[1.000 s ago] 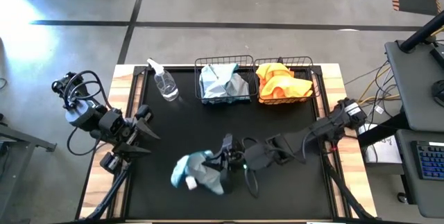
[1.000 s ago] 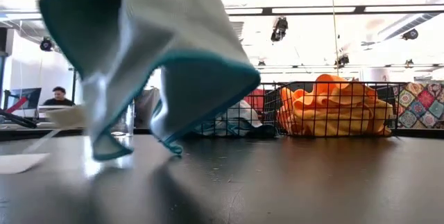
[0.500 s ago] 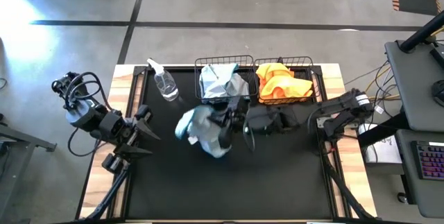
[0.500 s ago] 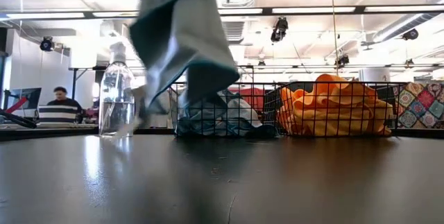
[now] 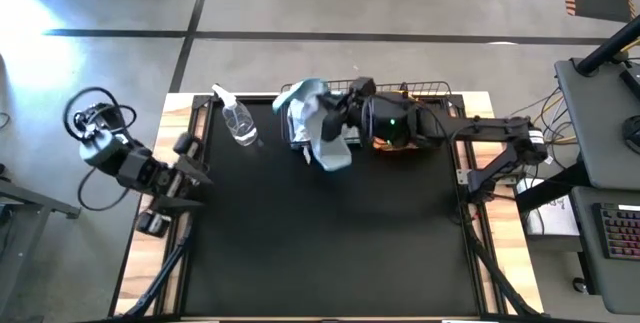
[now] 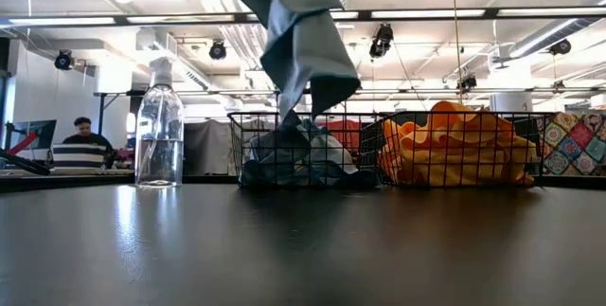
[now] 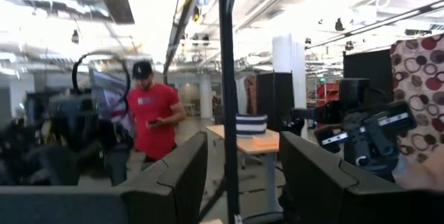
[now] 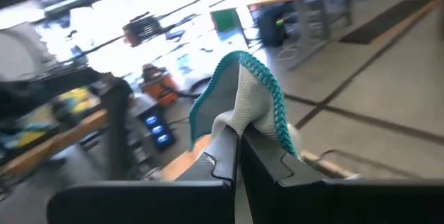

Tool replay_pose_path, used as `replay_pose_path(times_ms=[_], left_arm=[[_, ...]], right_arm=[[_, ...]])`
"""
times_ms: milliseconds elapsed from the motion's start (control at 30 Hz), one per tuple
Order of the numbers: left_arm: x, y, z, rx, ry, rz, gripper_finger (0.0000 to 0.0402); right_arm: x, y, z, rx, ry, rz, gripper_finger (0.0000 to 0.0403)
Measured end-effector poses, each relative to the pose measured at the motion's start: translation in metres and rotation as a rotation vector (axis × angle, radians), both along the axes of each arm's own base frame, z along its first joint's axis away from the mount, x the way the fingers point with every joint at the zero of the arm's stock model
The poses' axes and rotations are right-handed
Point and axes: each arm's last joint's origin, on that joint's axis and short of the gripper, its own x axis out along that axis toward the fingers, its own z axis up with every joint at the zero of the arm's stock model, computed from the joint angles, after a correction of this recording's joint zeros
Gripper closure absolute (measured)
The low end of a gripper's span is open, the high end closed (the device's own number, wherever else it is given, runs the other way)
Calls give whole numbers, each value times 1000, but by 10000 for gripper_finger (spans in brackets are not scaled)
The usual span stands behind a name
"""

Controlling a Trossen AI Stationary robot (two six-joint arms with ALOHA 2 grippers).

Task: Sort microfiber towel by color & place in baskets
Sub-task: Put the blue microfiber towel into the left black wire basket

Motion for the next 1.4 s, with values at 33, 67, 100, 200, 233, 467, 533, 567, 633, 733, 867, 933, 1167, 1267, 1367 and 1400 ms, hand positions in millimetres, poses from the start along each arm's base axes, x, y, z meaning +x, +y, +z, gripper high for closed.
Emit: replay_pose_path(times_ms=[33, 67, 100, 200, 233, 467, 533, 567, 633, 733, 867, 933, 1167, 1267, 1367, 1400], left_arm=[[-3, 3, 1, 7, -13, 6, 237], [-6, 5, 3, 14, -27, 12, 237], [-8, 8, 4, 23, -40, 19, 237], [-16, 15, 7, 40, -74, 35, 237], [-18, 17, 8, 39, -82, 38, 237], [-31, 29, 13, 46, -127, 67, 237], [-34, 32, 14, 60, -141, 78, 237], [-35, 33, 14, 71, -150, 85, 237], [-38, 36, 15, 92, -167, 100, 237], [-42, 39, 16, 107, -184, 116, 237], [-45, 44, 16, 99, -176, 168, 237], [-46, 46, 16, 89, -164, 198, 237], [-46, 48, 16, 99, -144, 265, 237], [-46, 48, 16, 99, -144, 266, 237], [-46, 48, 16, 99, -144, 266, 237], [-46, 48, 16, 99, -144, 266, 237]], right_arm=[[-1, -6, 0, -7, 4, -26, 394], [-1, -12, 0, -15, 9, -54, 394], [-2, -17, 0, -27, 16, -81, 394], [-5, -33, 1, -41, 20, -168, 394], [-7, -38, 1, -42, 16, -192, 394], [-13, -67, 9, -56, -65, -282, 394], [-15, -74, 12, -75, -92, -301, 394], [-16, -77, 14, -85, -98, -311, 394], [-18, -83, 16, -105, -110, -330, 394], [-20, -89, 16, -113, -106, -347, 394], [-18, -90, 13, -131, -65, -346, 394], [-18, -90, 10, -152, -17, -342, 394], [-19, -94, 2, -150, 71, -347, 394], [-19, -95, 1, -149, 84, -348, 394], [-19, -95, 1, -165, 101, -345, 387], [-19, -95, 1, -173, 106, -344, 383]])
